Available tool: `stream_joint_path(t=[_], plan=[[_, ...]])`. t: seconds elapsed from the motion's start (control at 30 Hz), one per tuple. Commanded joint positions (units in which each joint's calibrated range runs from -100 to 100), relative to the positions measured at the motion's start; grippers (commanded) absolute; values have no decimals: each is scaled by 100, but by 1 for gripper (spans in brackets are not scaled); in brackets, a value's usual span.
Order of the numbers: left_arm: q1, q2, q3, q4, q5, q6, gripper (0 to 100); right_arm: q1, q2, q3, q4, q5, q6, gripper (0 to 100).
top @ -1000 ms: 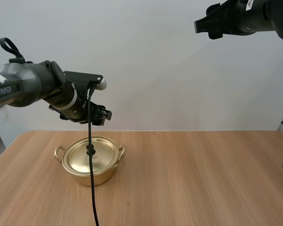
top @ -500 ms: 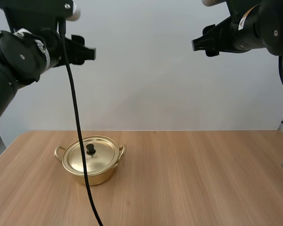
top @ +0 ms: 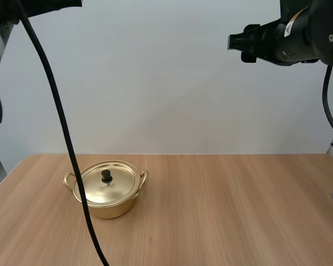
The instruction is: Open the pot, put the car inside, and close it
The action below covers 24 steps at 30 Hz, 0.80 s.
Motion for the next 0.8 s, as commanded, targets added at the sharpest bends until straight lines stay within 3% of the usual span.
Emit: stream_joint_path(t=[0.0, 0.17, 0.37, 0.6, 0.77], plan=[[0, -284, -7, -23, 333, -442, 100, -2, -108, -11, -501, -458, -17, 100], [6, -571, 194, 12, 1222, -590, 100, -2, -432, -11, -310, -854, 736, 100], [158, -801, 1475, 211, -465, -656, 100, -90, -461, 512, -364, -1597, 648, 100], [158, -1402, 2841, 211, -1432, -890, 100, -293, -1006, 2404, -549, -2759, 551, 100], [158, -1901, 3177, 221, -970, -804, 100, -293, -1811, 3535, -874, -3510, 551, 100]])
